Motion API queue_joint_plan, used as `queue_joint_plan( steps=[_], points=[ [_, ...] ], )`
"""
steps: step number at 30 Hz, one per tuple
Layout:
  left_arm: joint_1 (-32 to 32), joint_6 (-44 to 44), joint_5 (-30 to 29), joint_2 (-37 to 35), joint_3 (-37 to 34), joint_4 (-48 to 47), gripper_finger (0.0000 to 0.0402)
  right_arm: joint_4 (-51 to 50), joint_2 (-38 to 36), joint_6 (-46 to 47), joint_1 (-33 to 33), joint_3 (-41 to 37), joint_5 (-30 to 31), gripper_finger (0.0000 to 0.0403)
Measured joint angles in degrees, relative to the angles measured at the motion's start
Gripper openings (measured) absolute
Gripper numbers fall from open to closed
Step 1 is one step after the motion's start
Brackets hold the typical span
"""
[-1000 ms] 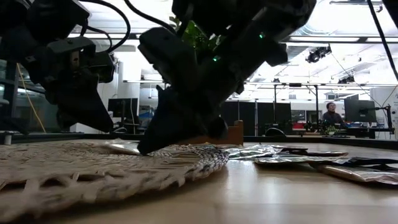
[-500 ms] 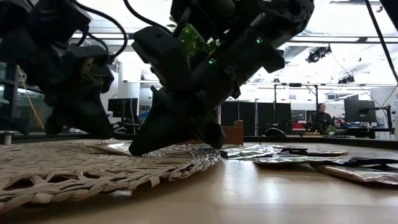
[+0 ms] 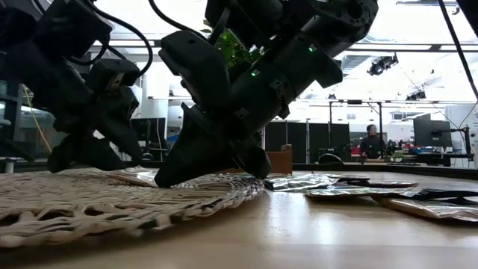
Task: Pick & Place Tea
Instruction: Put the brown tea bag into the middle section of the wooden organizer
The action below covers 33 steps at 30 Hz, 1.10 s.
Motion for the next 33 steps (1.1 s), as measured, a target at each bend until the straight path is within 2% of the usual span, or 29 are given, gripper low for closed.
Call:
queue_joint_plan(
  steps=[12, 19, 22, 28, 33],
  points=[
    [0.04, 0.00, 0.78, 5.33, 3.35, 2.56, 0.0182, 0.11, 0.02, 0.17, 0.02, -0.06, 0.29, 0.0000],
    [0.04, -0.51, 1.14, 5.57, 3.91, 2.21, 0.0178, 0.06, 0.02, 0.08, 0.02, -0.06, 0.47, 0.0000],
    [0.07, -1.49, 2.04, 5.59, 3.91, 2.19, 0.0158, 0.06, 0.02, 0.07, 0.00, -0.07, 0.63, 0.0000],
    [-0.06, -1.68, 8.57, 5.61, 3.91, 2.08, 0.0086, 0.07, 0.04, 0.03, 0.00, -0.08, 1.15, 0.0000],
    [-0.07, -1.67, 9.09, 5.63, 3.91, 1.97, 0.0024, 0.07, 0.04, 0.02, -0.02, -0.06, 1.32, 0.0000]
  ],
)
